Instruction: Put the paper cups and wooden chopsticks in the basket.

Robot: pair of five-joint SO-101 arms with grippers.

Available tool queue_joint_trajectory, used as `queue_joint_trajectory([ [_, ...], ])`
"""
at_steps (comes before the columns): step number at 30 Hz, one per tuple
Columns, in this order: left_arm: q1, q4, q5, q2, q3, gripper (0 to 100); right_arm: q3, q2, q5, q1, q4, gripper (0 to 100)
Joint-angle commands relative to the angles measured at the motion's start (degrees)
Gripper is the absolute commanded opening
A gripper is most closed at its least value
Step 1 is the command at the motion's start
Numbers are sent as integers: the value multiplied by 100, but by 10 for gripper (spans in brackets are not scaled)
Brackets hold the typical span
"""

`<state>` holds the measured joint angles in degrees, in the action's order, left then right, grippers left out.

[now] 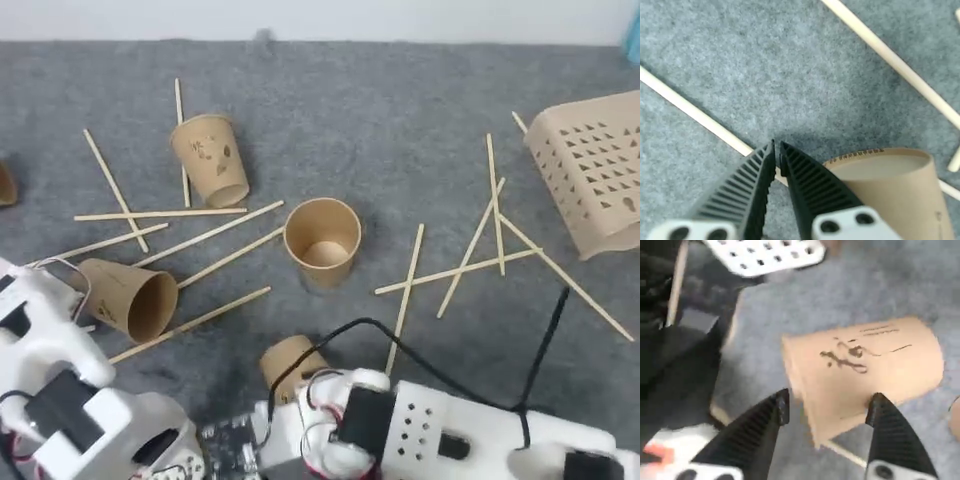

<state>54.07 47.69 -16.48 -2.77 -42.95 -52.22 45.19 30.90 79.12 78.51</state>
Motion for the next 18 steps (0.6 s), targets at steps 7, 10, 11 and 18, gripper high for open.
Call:
queue_joint_trajectory([
  [7,-53,-97,-9,-35,57,13,0,171,-527,-1508,-1490,188],
  [10,-53,-97,-9,-35,57,13,0,171,-607,-1798,-1815,45],
  [11,-53,-97,-9,-35,57,13,0,171,-615,-1877,-1903,2],
  [18,-53,-97,-9,-35,57,13,484,171,-624,-2299,-1622,8],
])
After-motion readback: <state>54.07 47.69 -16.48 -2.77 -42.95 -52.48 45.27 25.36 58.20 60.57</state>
